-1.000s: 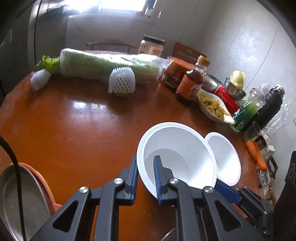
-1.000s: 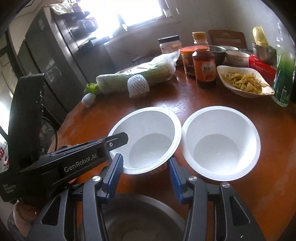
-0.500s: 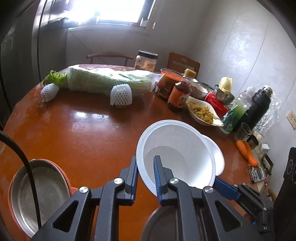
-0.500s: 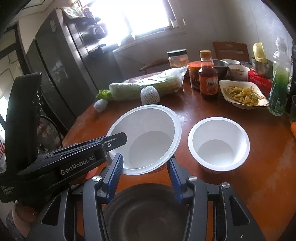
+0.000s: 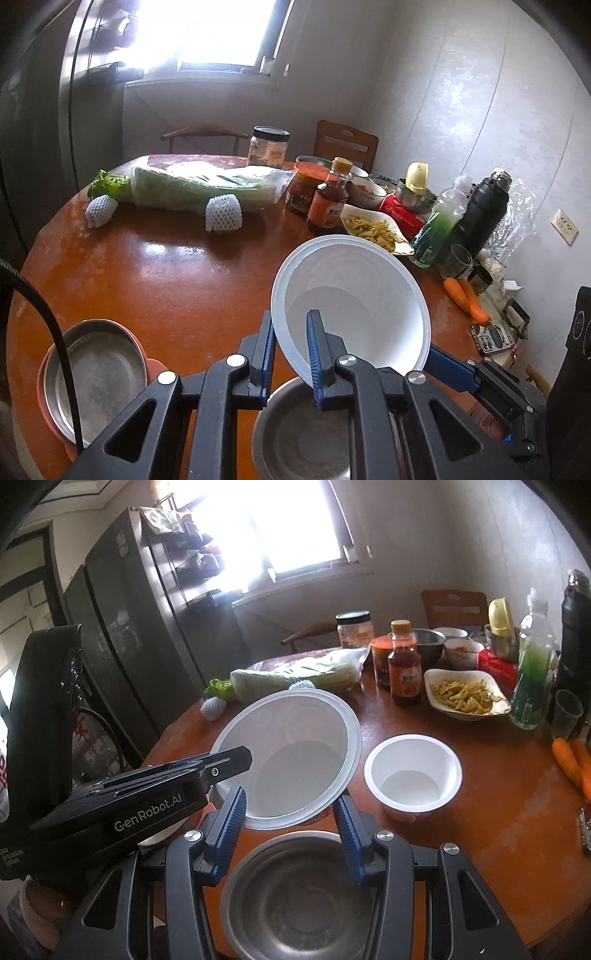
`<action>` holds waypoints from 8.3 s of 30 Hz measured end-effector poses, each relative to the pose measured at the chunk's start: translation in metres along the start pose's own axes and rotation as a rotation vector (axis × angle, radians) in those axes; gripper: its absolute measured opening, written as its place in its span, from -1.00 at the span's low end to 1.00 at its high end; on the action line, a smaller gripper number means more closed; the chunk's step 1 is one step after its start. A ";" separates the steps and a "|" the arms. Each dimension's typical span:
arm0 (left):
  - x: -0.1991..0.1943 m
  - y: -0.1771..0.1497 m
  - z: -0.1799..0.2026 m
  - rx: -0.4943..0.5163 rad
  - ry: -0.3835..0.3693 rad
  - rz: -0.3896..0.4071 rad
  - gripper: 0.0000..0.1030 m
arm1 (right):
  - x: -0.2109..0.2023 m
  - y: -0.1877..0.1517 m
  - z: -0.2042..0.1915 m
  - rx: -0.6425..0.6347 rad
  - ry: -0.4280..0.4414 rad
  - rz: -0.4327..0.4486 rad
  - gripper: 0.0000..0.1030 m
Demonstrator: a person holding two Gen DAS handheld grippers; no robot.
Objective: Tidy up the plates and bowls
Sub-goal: 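Lift the white bowl with the left tool and lower it into the steel bowl, then open the left tool to release the white bowl and withdraw, then move the left tool to the red-printed white bowl, then grasp the rim of the red-printed white bowl with the left tool and lift, then carry the red-printed bowl over the nested bowls and lower it inside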
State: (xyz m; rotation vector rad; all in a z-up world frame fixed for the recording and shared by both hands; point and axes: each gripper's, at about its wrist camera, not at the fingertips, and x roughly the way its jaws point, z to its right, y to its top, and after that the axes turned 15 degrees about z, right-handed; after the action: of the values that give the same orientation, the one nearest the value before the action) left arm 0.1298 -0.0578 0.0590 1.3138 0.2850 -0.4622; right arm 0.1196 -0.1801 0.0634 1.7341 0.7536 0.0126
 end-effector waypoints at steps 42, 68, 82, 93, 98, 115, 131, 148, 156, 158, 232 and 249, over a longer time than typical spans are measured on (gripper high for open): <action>-0.008 -0.076 0.013 0.089 -0.019 -0.193 -0.66 | -0.035 -0.066 0.008 0.036 0.016 -0.126 -0.01; 0.013 -0.095 0.010 0.103 0.008 -0.257 -0.65 | -0.023 -0.087 0.017 0.028 0.000 -0.169 0.00; 0.012 -0.095 0.011 0.103 -0.002 -0.252 -0.65 | -0.023 -0.087 0.018 0.026 0.005 -0.177 0.08; 0.007 -0.091 0.012 0.103 -0.013 -0.235 -0.63 | -0.026 -0.086 0.019 0.021 -0.002 -0.171 0.17; 0.005 -0.090 0.012 0.105 -0.010 -0.230 -0.63 | -0.030 -0.083 0.021 0.023 -0.014 -0.161 0.25; -0.006 -0.081 0.015 0.114 -0.010 -0.178 -0.41 | -0.042 -0.070 0.039 0.045 -0.062 -0.116 0.31; -0.015 -0.065 0.021 0.132 -0.024 -0.116 -0.14 | -0.047 -0.064 0.052 0.057 -0.093 -0.084 0.31; 0.030 -0.039 0.021 0.111 -0.053 -0.110 -0.11 | -0.027 -0.043 0.086 0.081 -0.165 -0.055 0.44; 0.057 -0.024 0.032 0.125 -0.074 -0.108 -0.10 | -0.003 -0.032 0.098 0.069 -0.198 -0.065 0.44; 0.064 -0.022 0.036 0.135 -0.077 -0.110 -0.10 | 0.003 -0.029 0.100 0.068 -0.197 -0.062 0.44; 0.093 -0.012 0.034 0.050 -0.195 -0.181 -0.51 | 0.048 -0.006 0.084 -0.020 -0.156 -0.057 -0.05; 0.035 -0.004 0.031 0.065 -0.194 -0.114 -0.51 | 0.009 0.002 0.046 -0.061 -0.132 -0.004 -0.05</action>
State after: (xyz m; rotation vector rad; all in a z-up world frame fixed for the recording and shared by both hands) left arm 0.1571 -0.0940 0.0467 1.3096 0.1843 -0.6960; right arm 0.1454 -0.2160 0.0470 1.6581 0.6537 -0.0803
